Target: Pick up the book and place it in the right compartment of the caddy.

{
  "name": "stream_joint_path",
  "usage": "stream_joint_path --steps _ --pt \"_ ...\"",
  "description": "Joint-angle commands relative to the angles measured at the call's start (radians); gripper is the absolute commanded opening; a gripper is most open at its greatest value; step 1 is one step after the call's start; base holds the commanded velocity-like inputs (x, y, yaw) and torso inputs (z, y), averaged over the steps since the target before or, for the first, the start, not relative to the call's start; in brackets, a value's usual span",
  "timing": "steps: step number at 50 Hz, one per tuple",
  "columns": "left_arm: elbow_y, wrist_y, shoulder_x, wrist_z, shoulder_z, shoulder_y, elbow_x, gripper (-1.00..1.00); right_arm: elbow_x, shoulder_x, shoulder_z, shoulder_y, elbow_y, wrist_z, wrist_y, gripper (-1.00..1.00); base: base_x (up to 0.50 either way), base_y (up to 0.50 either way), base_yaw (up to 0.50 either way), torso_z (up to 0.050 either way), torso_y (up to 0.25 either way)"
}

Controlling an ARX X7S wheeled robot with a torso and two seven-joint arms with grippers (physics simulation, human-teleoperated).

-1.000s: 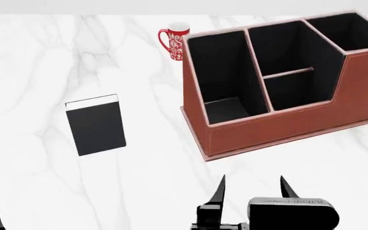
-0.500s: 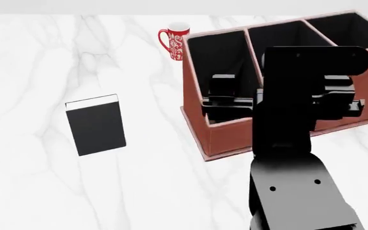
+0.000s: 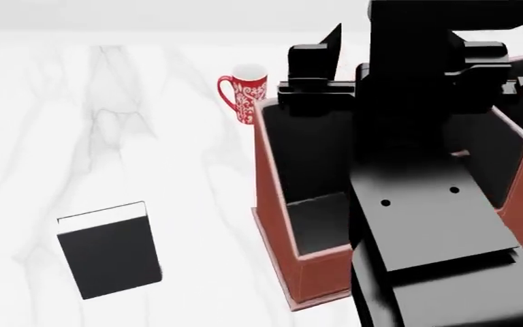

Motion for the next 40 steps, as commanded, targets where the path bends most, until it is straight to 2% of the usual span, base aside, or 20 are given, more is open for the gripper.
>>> stream_joint_path --steps 1,38,40 --pt "-0.009 0.044 0.019 0.026 -0.013 0.020 0.014 1.00 0.021 -0.026 0.027 0.037 -0.010 -0.025 0.054 1.00 0.50 0.00 0.00 0.000 0.000" --pt "-0.022 0.092 0.016 0.015 0.031 0.043 0.025 1.00 0.070 -0.023 0.020 0.051 -0.005 -0.008 0.068 1.00 0.50 0.00 0.00 0.000 0.001" --pt "-0.020 0.092 0.015 0.014 0.027 0.044 0.020 1.00 0.066 -0.010 -0.012 0.058 -0.007 -0.008 0.090 1.00 0.00 0.00 0.00 0.000 0.010"
